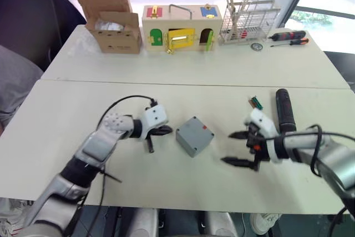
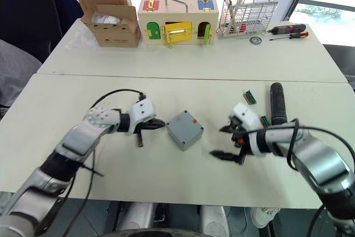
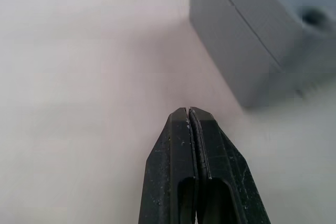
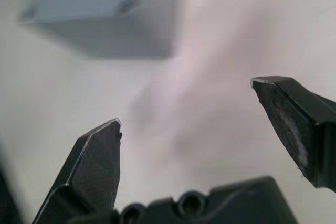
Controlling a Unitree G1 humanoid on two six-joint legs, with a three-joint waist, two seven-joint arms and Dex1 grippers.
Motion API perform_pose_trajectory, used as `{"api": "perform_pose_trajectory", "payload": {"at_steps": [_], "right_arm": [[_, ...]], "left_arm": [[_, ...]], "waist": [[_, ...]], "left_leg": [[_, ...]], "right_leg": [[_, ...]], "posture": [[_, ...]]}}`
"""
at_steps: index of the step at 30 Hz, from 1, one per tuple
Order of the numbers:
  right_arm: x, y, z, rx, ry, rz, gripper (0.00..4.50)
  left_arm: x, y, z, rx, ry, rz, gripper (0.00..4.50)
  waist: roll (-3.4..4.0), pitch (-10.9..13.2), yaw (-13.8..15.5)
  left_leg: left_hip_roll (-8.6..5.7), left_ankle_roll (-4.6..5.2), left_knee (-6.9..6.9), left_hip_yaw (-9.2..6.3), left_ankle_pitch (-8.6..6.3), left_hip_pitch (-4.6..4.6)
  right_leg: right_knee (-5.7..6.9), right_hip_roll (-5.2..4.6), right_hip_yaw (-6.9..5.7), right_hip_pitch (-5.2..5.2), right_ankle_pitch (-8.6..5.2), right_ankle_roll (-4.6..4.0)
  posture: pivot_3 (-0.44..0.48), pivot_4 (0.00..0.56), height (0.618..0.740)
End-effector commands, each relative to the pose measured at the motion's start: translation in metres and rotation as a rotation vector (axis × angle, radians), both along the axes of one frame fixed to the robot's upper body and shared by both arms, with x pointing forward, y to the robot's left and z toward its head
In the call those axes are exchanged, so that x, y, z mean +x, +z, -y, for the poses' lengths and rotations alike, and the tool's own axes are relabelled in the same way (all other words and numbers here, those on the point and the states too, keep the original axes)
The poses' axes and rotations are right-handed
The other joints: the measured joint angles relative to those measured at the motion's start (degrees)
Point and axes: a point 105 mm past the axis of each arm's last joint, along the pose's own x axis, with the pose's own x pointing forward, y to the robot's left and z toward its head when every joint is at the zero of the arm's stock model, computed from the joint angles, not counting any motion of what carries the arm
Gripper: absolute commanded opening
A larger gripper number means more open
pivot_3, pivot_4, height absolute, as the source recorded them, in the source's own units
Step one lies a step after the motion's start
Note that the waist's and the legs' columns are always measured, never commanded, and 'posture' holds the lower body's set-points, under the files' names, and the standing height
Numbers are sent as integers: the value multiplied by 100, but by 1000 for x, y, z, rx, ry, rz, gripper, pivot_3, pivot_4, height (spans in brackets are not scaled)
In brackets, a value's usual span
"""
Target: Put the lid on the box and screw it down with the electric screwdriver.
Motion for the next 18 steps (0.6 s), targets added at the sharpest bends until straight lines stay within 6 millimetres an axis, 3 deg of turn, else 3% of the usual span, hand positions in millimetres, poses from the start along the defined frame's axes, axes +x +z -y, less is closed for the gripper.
{"api": "perform_pose_trajectory", "payload": {"at_steps": [1, 8, 18], "right_arm": [[1, 0, -15, 18, 95, 25, 4480], [-15, -3, -37, 78, 177, -28, 4480], [-26, -6, -42, 101, 140, -49, 4480]], "left_arm": [[-16, 2, 13, -43, -34, -51, 0], [-2, 6, 34, -120, 17, -28, 0], [11, 6, 38, -110, 11, 6, 0]], "waist": [[-1, 0, 56], [-4, 0, 75], [-4, 0, 66]], "left_leg": [[0, 0, 1, 0, 0, -1], [-10, 2, 16, 0, -1, -2], [-7, 2, 14, -2, -1, -1]], "right_leg": [[0, 0, 0, 1, 0, 0], [-2, -6, 0, 16, 1, 1], [1, -3, -1, 12, 1, 1]], "posture": [[0, 150, 731], [0, 150, 731], [0, 150, 731]]}}
